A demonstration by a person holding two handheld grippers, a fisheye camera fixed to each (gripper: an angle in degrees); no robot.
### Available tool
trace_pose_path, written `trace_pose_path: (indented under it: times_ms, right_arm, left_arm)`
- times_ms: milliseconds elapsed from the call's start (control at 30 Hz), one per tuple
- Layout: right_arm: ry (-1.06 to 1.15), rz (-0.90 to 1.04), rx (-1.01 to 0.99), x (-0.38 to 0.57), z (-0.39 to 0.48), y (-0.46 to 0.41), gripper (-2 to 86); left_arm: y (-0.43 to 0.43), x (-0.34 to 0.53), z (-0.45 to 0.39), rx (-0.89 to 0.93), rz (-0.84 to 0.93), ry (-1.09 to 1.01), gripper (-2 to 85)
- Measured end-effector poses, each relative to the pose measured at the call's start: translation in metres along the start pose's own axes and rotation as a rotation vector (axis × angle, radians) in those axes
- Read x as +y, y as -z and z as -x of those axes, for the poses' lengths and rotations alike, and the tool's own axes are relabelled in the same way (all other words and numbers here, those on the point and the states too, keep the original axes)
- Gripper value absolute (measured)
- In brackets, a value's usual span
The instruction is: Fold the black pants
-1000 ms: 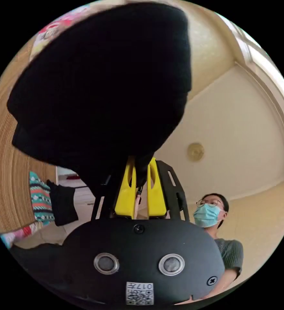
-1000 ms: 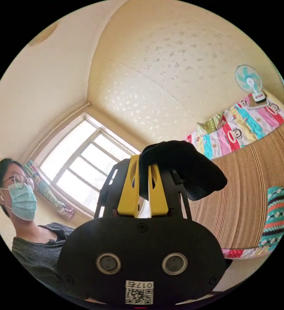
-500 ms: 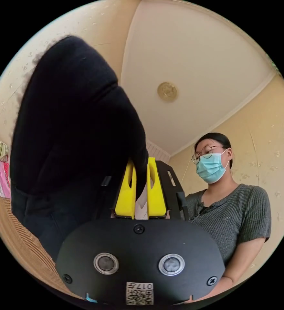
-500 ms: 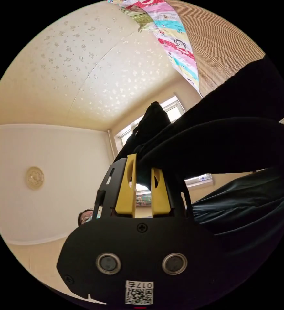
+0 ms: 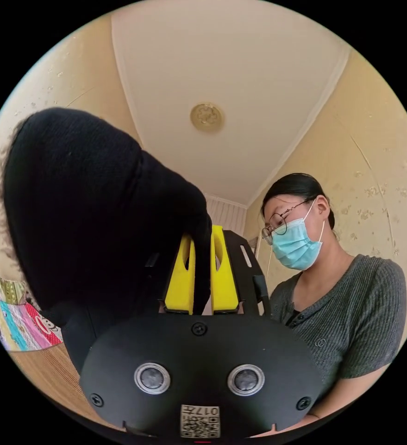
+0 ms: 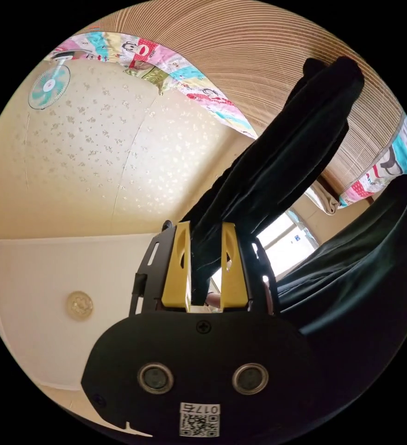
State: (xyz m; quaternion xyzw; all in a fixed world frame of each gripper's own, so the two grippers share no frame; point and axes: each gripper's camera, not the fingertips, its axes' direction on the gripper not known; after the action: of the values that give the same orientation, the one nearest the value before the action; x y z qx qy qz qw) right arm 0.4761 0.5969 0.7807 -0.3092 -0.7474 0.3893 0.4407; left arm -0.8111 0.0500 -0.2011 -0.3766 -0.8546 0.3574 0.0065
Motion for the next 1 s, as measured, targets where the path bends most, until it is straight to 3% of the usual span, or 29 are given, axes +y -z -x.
trace_pose_path:
  times_ms: [167,333,400,567,667,867,933,1000]
  right_arm:
    - [-0.093,0.081,0.051,-0.034,-0.004,-0.018,8.4]
    - [-0.053,0.162,0.184,-0.039,0.017,-0.056,4.3]
    - [-0.006,0.138,0.133,-0.029,0.037,-0.057,3.3]
    - [0.388,0.073,-0.204,0.020,0.160,-0.025,2.4]
    - [0.649,0.066,-0.206,0.071,0.248,-0.016,2.6]
    - [0.896,-0.021,-0.188,0.137,0.352,-0.004,3.1]
    - [0.886,-0.056,-0.230,0.136,0.371,0.002,3.0]
    - [0.891,-0.049,-0.300,0.134,0.396,0.006,2.7]
  left_arm:
    - [-0.012,-0.012,-0.048,0.046,-0.040,-0.078,5.1]
    - [-0.009,-0.023,-0.087,-0.019,-0.058,-0.131,5.1]
    - [0.012,-0.031,-0.102,-0.063,-0.100,-0.135,5.1]
    - [0.062,-0.048,-0.130,-0.242,-0.133,-0.129,5.1]
    - [0.077,-0.060,-0.135,-0.465,-0.107,-0.076,5.1]
    - [0.061,-0.084,-0.060,-0.756,0.041,0.069,5.1]
    - [0.042,-0.095,-0.010,-0.754,0.087,0.137,5.1]
    - [0.002,-0.119,0.065,-0.641,0.143,0.225,5.1]
